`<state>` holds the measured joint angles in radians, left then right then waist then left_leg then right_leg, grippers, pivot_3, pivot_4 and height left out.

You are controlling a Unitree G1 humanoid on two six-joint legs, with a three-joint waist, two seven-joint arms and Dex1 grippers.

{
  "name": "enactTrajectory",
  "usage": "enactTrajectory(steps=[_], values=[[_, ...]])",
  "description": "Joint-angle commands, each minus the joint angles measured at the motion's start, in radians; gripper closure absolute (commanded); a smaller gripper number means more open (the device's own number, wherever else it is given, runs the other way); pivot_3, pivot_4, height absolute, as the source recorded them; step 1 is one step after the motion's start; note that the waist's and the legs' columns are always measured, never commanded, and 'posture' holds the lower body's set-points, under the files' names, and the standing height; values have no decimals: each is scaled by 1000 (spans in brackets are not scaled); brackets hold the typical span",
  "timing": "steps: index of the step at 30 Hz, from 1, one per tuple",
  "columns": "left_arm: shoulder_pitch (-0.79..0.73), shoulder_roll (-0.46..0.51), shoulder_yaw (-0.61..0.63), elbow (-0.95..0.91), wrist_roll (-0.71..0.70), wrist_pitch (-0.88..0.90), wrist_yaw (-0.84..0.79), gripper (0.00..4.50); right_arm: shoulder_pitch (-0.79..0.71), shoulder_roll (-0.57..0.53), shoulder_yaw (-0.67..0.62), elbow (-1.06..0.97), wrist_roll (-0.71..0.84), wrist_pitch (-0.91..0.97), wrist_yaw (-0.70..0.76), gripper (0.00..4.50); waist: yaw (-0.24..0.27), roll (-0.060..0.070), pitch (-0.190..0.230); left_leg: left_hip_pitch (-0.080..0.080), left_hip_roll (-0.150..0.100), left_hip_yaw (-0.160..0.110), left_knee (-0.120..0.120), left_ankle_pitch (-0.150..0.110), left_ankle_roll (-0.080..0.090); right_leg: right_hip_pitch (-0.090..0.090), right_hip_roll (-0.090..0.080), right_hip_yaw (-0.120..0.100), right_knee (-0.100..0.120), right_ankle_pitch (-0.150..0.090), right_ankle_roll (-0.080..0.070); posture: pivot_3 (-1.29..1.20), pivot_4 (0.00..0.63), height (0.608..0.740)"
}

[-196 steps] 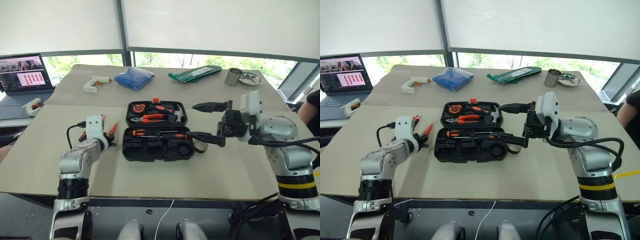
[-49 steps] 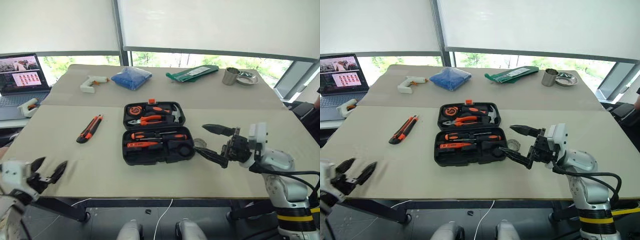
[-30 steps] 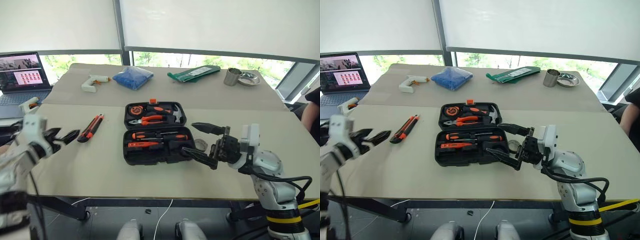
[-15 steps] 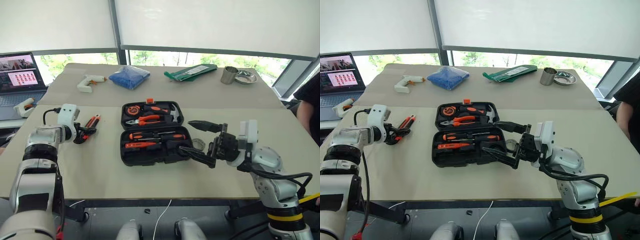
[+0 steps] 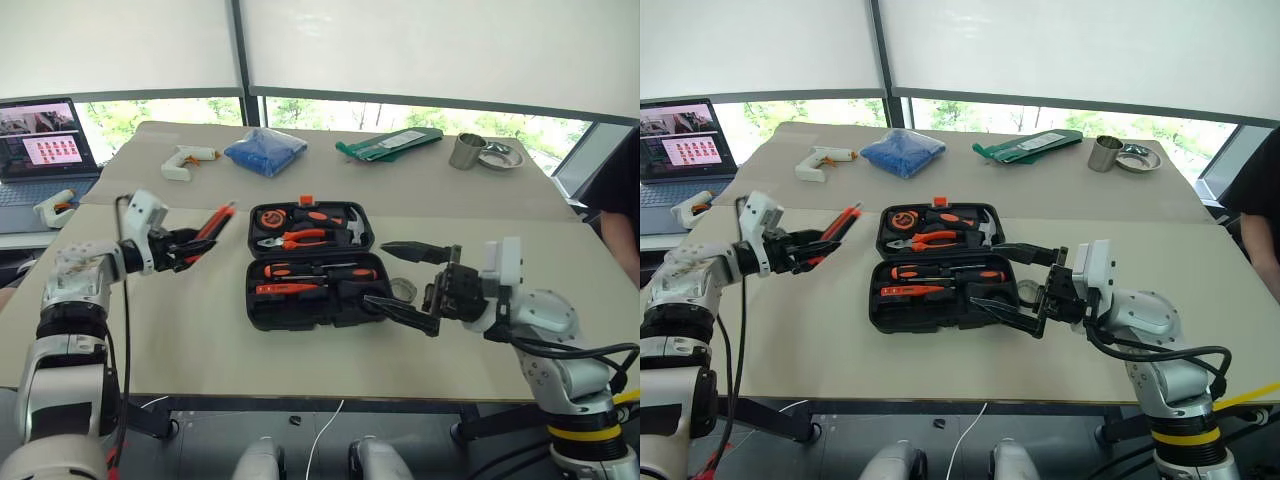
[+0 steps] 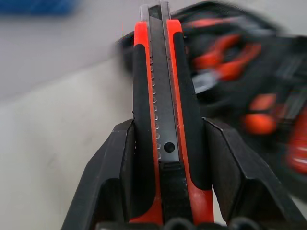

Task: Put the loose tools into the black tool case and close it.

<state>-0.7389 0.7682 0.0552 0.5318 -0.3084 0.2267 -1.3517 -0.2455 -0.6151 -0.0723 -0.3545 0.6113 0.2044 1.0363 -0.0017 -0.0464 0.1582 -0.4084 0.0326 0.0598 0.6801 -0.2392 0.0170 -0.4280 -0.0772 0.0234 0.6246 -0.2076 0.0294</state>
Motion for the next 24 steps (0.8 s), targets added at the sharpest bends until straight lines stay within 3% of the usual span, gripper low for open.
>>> enactTrajectory(steps=[1, 8, 24], values=[[65, 28, -120, -341, -23, 62, -121, 2794, 59, -83, -52, 12, -19, -26, 77, 0, 2, 0, 0, 0, 0, 0, 0, 0, 0, 0, 0, 0, 0, 0, 0, 0, 150, 740], [98, -40, -250, -527, 60, 197, 35, 2794, 99, -115, -62, -2, -8, -3, 69, 0, -1, 0, 0, 3, 0, -1, 1, 0, 0, 2, 3, 2, 1, -2, 3, 0, 150, 740], [31, -112, -422, -397, 255, 46, 60, 2794, 144, -110, -62, -55, 7, 26, 20, 0, 5, 0, 0, 4, -1, 0, 2, 0, 0, 2, 3, 4, 1, -1, 1, 0, 150, 740]])
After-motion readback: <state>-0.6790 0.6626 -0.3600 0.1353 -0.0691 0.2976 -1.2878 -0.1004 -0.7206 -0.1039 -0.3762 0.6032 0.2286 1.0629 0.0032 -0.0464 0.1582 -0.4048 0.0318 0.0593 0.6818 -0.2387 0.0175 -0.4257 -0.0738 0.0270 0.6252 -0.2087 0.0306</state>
